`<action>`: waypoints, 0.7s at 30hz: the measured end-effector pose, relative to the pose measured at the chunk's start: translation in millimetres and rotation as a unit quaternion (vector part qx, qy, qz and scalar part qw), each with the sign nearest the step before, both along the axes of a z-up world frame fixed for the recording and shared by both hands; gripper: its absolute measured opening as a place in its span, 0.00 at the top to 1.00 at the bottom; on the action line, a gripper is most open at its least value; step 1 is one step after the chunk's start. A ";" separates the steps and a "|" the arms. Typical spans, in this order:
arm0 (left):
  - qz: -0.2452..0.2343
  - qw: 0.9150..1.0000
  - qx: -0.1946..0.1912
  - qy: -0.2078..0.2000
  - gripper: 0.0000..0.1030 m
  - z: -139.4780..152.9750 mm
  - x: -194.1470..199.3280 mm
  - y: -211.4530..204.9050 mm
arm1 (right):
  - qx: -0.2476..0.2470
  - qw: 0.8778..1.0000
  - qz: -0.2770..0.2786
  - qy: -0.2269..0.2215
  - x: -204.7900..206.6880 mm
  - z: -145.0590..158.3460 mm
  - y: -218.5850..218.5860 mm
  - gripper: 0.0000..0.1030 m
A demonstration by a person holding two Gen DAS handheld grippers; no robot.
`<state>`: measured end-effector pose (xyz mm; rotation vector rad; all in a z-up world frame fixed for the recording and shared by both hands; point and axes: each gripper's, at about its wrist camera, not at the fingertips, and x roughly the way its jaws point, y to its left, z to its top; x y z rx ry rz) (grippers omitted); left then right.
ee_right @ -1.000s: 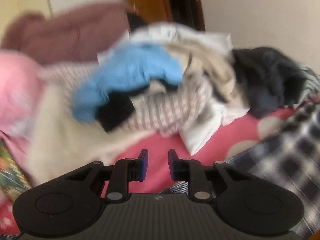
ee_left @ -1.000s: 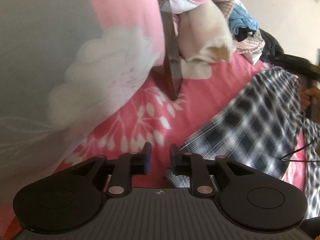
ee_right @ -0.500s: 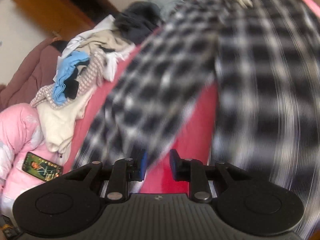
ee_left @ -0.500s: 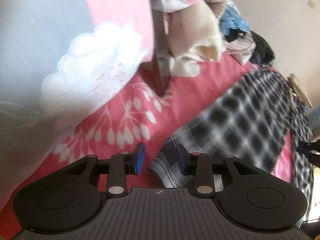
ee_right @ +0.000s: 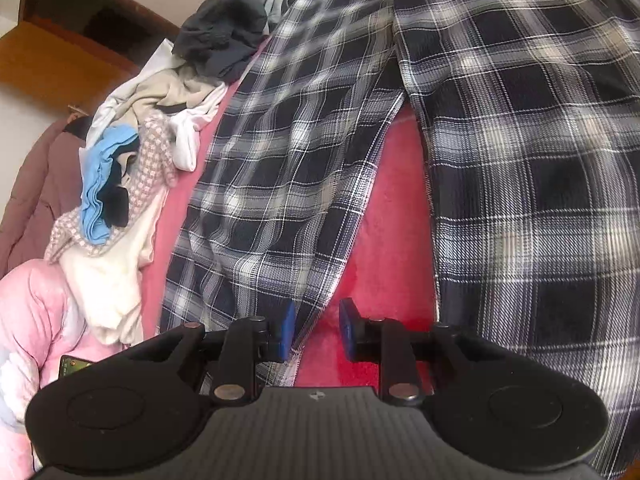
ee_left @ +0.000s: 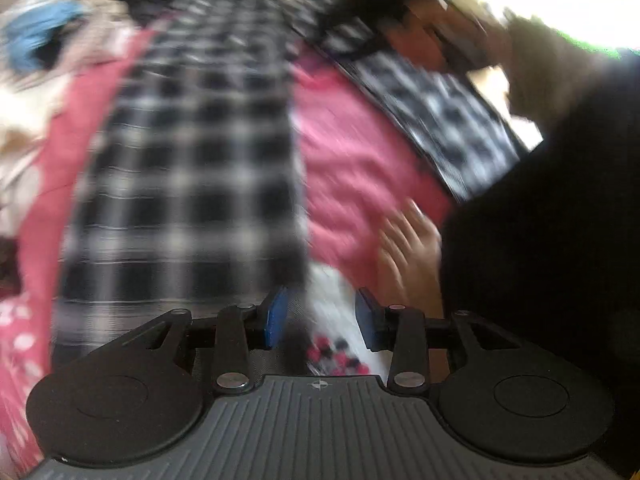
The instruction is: Fold clothes
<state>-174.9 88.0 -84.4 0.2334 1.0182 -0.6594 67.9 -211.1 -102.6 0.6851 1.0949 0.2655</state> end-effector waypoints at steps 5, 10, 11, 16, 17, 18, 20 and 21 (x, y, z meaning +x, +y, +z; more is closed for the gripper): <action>0.001 0.998 0.067 -0.001 0.64 -22.7 -16.4 -4.0 | 0.008 1.000 0.003 0.010 1.8 -8.4 -2.6 0.75; 0.028 0.995 0.095 -0.017 0.64 -29.4 -28.5 2.9 | 0.003 1.000 0.011 0.009 1.3 -12.7 -1.2 0.75; 0.040 0.995 0.089 -0.013 0.64 -26.8 -27.2 7.8 | -0.001 1.000 0.017 -0.006 -1.5 -7.8 0.1 0.74; 0.067 0.994 0.079 -0.019 0.66 -18.7 -20.7 16.4 | 0.020 0.988 0.146 -0.053 -29.1 15.7 28.4 0.74; 0.073 0.994 0.081 -0.023 0.68 -18.6 -19.3 17.1 | 0.038 0.982 0.181 -0.040 -36.0 14.5 37.4 0.72; 0.084 0.993 0.081 -0.028 0.72 -19.4 -18.8 18.2 | 0.054 0.975 0.214 -0.026 -43.2 12.5 46.8 0.69; 0.113 0.991 0.068 -0.029 0.74 -19.1 -16.7 26.1 | 0.085 0.959 0.271 0.019 -62.5 -1.9 69.8 0.67; 0.131 0.989 0.057 -0.024 0.75 -17.4 -15.2 32.8 | 0.099 0.950 0.294 0.042 -72.3 -10.1 81.0 0.67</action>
